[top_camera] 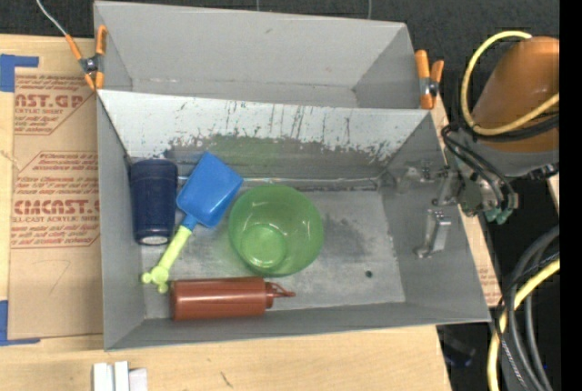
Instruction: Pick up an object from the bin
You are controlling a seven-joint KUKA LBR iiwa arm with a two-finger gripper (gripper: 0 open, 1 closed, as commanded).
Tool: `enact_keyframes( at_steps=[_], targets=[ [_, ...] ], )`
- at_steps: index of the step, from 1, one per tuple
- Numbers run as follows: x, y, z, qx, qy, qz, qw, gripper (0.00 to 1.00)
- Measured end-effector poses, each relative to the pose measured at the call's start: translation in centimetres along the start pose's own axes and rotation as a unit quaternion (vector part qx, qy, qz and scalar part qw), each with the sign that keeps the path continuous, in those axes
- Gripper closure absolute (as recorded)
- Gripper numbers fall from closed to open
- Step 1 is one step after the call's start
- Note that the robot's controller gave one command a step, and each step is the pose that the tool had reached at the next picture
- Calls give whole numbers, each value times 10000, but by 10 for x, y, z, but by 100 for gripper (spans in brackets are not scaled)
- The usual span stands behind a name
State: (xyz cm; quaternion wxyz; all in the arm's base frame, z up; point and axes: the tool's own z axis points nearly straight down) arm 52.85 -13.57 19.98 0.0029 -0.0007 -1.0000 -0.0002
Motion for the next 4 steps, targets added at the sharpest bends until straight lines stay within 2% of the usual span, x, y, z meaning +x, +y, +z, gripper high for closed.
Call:
enact_keyframes(
  at_steps=[1, 2, 3, 4],
  targets=[
    [-2, 1, -4, 7, -38, -9, 10000, 0],
    [3, 1, 103, -4, -21, 376, 9993, 0],
    [17, 7, 122, 8, -39, 271, 9996, 100],
    [17, 8, 122, 8, -39, 269, 9996, 100]
  ],
)
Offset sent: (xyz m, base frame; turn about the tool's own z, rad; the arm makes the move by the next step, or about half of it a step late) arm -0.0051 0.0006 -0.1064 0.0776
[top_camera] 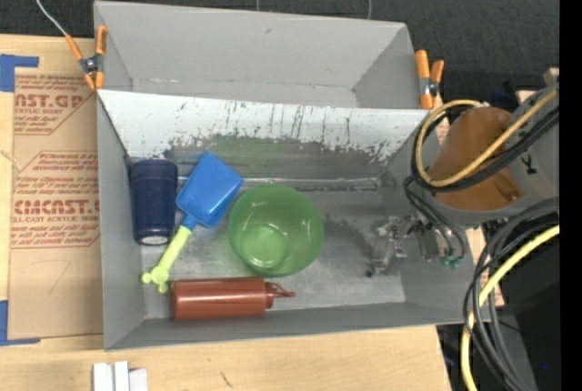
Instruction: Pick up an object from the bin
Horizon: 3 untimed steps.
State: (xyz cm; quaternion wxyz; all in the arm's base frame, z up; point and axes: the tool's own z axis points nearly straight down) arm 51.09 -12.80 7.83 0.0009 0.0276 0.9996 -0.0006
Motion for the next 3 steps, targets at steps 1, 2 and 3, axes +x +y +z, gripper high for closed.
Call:
enact_keyframes(
  at_steps=[1, 2, 3],
  targets=[
    [-58, 2, -16, 5, -23, -779, 9970, 100],
    [-54, 16, 2, -1, -11, -1944, 9809, 100],
    [-52, 5, 8, -3, -30, -618, 9981, 100]
  ],
)
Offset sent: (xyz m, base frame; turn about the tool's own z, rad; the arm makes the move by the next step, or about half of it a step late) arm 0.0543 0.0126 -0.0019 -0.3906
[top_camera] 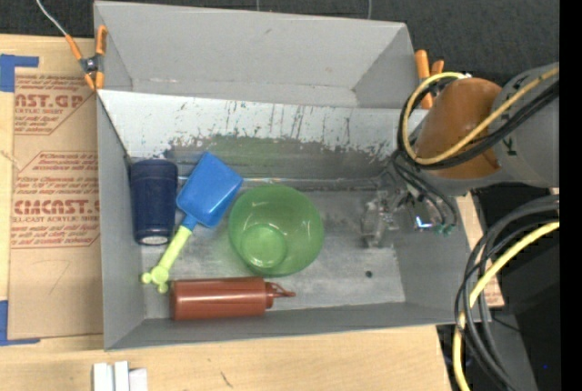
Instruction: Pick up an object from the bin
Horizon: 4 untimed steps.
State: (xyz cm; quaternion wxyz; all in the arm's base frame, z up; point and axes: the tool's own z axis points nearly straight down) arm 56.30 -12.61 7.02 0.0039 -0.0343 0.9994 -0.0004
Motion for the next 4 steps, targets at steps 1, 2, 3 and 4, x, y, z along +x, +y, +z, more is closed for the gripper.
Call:
enact_keyframes(
  at_steps=[1, 2, 3, 4],
  targets=[
    [2, -17, -47, -2, 9, -1938, 9810, 100],
    [10, -21, -66, -8, -9, -1125, 9937, 100],
    [-2, -17, -48, 1, -8, -2203, 9754, 100],
    [-5, -15, -27, -17, -20, -1093, 9940, 100]
  ],
)
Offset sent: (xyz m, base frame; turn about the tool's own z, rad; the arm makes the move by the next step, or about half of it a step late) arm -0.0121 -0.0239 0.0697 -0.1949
